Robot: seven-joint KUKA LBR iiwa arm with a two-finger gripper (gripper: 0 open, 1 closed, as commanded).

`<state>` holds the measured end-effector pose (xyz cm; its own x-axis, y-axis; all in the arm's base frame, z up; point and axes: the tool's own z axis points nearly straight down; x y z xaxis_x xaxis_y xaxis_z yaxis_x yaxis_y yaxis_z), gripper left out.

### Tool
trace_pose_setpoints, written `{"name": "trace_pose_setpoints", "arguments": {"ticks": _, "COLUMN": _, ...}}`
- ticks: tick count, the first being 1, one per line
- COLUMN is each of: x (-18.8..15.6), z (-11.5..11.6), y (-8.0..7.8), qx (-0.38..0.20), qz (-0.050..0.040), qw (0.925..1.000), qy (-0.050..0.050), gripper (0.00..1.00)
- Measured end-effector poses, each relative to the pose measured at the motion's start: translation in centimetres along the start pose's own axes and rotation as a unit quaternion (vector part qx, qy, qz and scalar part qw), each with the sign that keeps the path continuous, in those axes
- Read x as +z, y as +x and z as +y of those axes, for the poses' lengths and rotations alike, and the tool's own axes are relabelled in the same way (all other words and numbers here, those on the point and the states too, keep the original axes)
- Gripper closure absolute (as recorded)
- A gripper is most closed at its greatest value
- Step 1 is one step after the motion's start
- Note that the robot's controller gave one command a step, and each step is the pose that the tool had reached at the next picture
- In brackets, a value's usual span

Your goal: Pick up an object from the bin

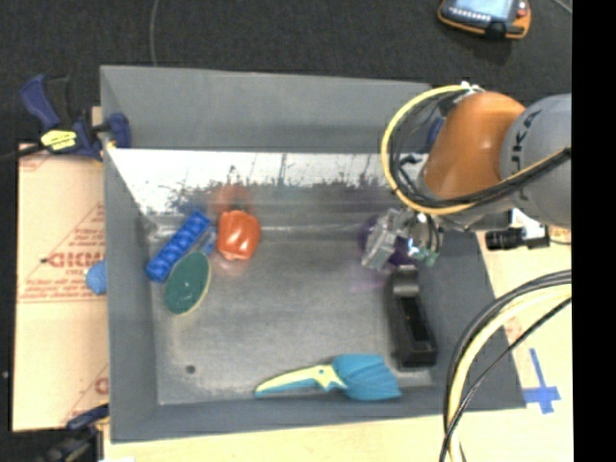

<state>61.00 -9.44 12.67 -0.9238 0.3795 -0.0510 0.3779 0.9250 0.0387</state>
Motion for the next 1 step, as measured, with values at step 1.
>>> {"name": "trace_pose_setpoints", "arguments": {"ticks": 1, "x": 0.92, "z": -0.61, "y": 0.34, "qx": 0.005, "qz": 0.0012, "qw": 1.0000, "qy": 0.000, "gripper": 1.00}}
